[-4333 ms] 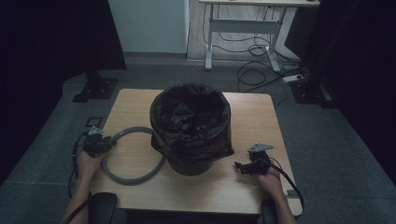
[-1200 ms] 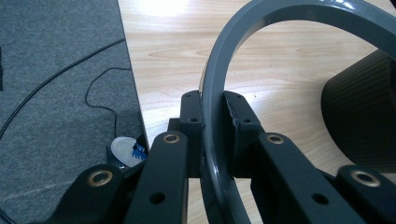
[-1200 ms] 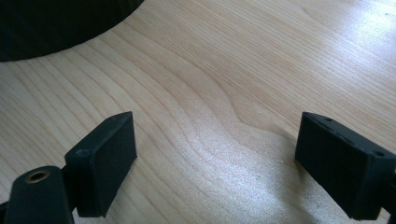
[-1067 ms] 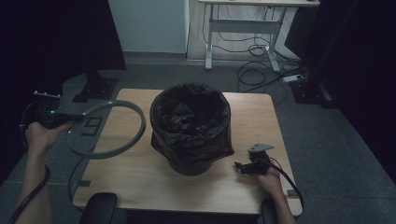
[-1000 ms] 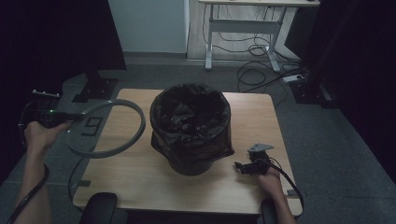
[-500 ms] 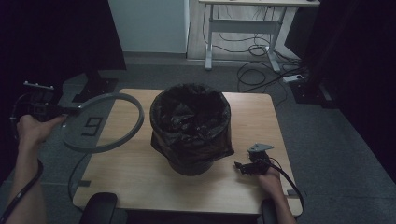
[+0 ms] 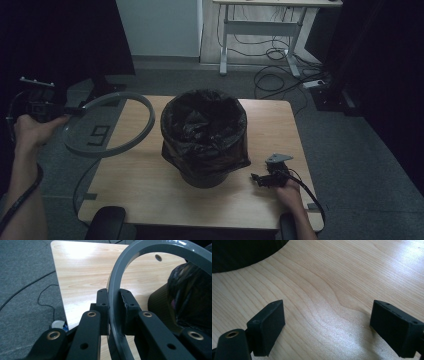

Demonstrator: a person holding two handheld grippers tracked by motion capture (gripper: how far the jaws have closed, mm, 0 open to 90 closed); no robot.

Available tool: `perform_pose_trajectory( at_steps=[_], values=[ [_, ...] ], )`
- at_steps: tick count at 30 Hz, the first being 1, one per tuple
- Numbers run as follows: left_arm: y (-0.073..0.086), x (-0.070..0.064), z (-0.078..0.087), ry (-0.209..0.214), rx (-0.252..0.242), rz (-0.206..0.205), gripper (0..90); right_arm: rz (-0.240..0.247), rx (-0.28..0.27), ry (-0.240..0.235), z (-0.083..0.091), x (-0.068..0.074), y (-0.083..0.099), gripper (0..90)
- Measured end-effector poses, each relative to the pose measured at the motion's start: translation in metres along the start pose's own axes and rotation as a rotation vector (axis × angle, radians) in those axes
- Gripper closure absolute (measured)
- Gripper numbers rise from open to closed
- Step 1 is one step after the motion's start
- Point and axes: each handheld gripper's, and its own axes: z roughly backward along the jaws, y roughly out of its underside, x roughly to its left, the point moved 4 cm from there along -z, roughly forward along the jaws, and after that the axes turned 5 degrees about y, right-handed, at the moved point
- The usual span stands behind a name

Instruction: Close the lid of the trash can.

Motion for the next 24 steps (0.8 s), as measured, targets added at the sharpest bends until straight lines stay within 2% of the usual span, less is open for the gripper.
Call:
perform_pose_trajectory(
  at_steps=[11,24],
  values=[
    [-0.019,-0.02,0.004,0.033,-0.014,-0.027,78.5,-0.001,-0.002,0.0,0.0,0.0,0.0,11.9],
    [-0.037,-0.043,-0.011,0.07,-0.003,-0.07,78.4,-0.001,-0.002,0.0,0.0,0.0,0.0,11.9]
  ],
)
